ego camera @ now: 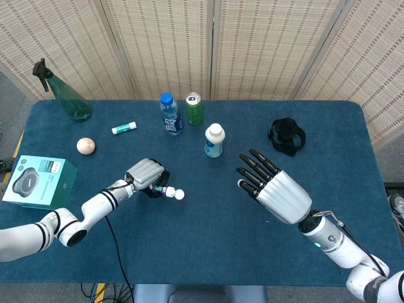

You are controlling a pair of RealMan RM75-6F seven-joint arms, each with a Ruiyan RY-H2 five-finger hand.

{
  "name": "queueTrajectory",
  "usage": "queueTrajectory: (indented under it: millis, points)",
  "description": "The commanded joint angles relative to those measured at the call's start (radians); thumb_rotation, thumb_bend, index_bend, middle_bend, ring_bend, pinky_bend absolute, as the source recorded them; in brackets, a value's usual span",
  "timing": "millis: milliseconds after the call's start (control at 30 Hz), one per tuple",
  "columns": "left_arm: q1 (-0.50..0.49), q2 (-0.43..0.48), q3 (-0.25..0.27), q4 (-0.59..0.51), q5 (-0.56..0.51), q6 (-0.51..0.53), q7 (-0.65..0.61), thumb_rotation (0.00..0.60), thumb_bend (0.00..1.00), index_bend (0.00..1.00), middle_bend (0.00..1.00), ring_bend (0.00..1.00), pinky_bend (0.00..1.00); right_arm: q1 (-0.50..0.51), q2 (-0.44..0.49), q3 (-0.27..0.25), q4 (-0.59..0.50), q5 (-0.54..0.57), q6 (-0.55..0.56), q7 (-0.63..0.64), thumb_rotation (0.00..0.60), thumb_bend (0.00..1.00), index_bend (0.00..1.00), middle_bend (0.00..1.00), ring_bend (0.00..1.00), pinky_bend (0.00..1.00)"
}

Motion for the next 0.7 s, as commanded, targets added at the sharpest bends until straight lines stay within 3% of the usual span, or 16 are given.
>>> queueTrajectory:
  millis: [33,233,433,567,700]
  points:
    - [0.018,-0.019,-0.023,-0.015,-0.076,-0.020,0.093,0.600,0.41,0.56,0.58,0.33,0.24,-0.002,-0.001,0.001,0.001,0.000,-0.001,0.004,0.600,0.22,0.53,0.37,0.14,0.16]
    - [0.020,-0.019,-0.037,-0.024,-0.132,-0.053,0.161,0.600,0.41,0.52,0.53,0.33,0.24,-0.008,-0.001,0.003,0.005,-0.001,-0.002,0.009,0.600,0.22,0.53,0.37,0.14,0.16]
    - [0.014,-0.013,-0.045,-0.027,-0.184,-0.095,0.207,0.600,0.41,0.37,0.43,0.27,0.24,-0.014,0.001,0.006,0.007,0.000,-0.001,0.011,0.600,0.22,0.53,0.37,0.14,0.16]
    - [0.025,-0.004,-0.057,-0.036,-0.207,-0.089,0.218,0.600,0.41,0.28,0.33,0.21,0.24,-0.021,0.007,0.013,0.009,0.008,0.006,0.013,0.600,0.22,0.53,0.37,0.14,0.16]
    - [0.051,0.027,-0.081,-0.061,-0.213,-0.054,0.200,0.600,0.41,0.26,0.30,0.20,0.24,-0.040,0.025,0.024,0.011,0.029,0.025,0.016,0.600,0.22,0.53,0.37,0.14,0.16]
